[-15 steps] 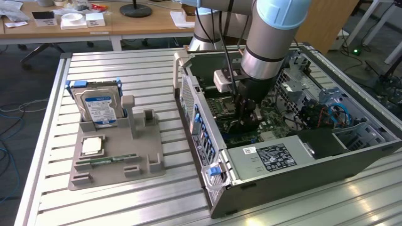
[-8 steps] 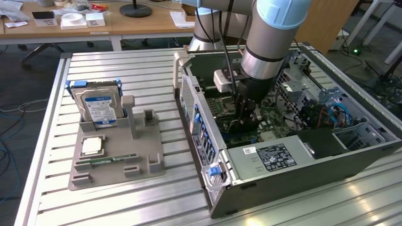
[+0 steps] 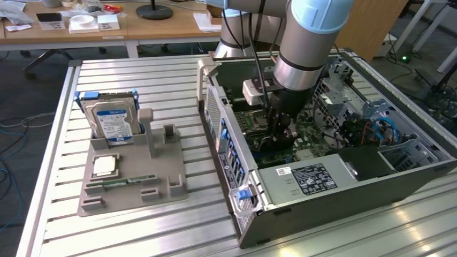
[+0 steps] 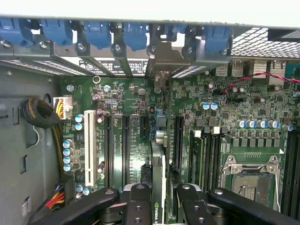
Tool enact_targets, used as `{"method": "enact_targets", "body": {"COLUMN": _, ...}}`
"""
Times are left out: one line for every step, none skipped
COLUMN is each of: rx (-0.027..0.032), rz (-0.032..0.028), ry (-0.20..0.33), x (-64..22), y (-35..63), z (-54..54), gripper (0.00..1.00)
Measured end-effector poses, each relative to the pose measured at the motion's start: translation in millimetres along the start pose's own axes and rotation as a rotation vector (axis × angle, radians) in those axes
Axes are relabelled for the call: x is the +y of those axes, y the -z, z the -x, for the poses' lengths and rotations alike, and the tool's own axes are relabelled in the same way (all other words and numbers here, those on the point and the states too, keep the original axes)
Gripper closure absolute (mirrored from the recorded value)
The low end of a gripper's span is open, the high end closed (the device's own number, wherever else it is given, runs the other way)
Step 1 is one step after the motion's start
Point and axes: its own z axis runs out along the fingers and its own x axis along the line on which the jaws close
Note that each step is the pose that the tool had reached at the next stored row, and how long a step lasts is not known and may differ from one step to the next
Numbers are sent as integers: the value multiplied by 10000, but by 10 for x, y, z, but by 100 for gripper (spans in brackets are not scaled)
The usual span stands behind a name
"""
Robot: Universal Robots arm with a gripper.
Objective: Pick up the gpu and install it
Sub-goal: 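Insert the gpu into the slot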
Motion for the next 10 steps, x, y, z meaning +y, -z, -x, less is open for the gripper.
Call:
{"method": "enact_targets", "body": {"rx": 0, "rz": 0, "ry": 0, "x": 0, "y": 0, "z": 0, "gripper": 75}}
{"method": "enact_targets", "body": {"rx": -1, "rz": 0, "ry": 0, "x": 0, "y": 0, "z": 0, "gripper": 75}}
{"method": "enact_targets", "body": {"rx": -1, "rz": -1, "ry": 0, "x": 1, "y": 0, "z": 0, "gripper": 75}}
{"method": "enact_targets", "body": {"rx": -2, "rz": -2, "ry": -1, "x": 2, "y": 0, "z": 0, "gripper": 75}}
{"method": "enact_targets", "body": {"rx": -2, "rz": -2, "ry": 0, "x": 4, "y": -1, "z": 1, "gripper": 75}}
{"method": "enact_targets", "body": {"rx": -3, "rz": -3, "ry": 0, "x": 7, "y": -1, "z": 1, "gripper": 75}}
{"method": "enact_targets", "body": {"rx": -3, "rz": -3, "ry": 0, "x": 10, "y": -1, "z": 1, "gripper": 75}}
{"method": "enact_targets", "body": {"rx": -3, "rz": -2, "ry": 0, "x": 12, "y": 0, "z": 1, "gripper": 75}}
{"method": "enact_targets", "body": {"rx": -2, "rz": -2, "ry": 3, "x": 13, "y": 0, "z": 0, "gripper": 75}}
{"method": "enact_targets", "body": {"rx": -1, "rz": -2, "ry": 2, "x": 15, "y": 0, "z": 0, "gripper": 75}}
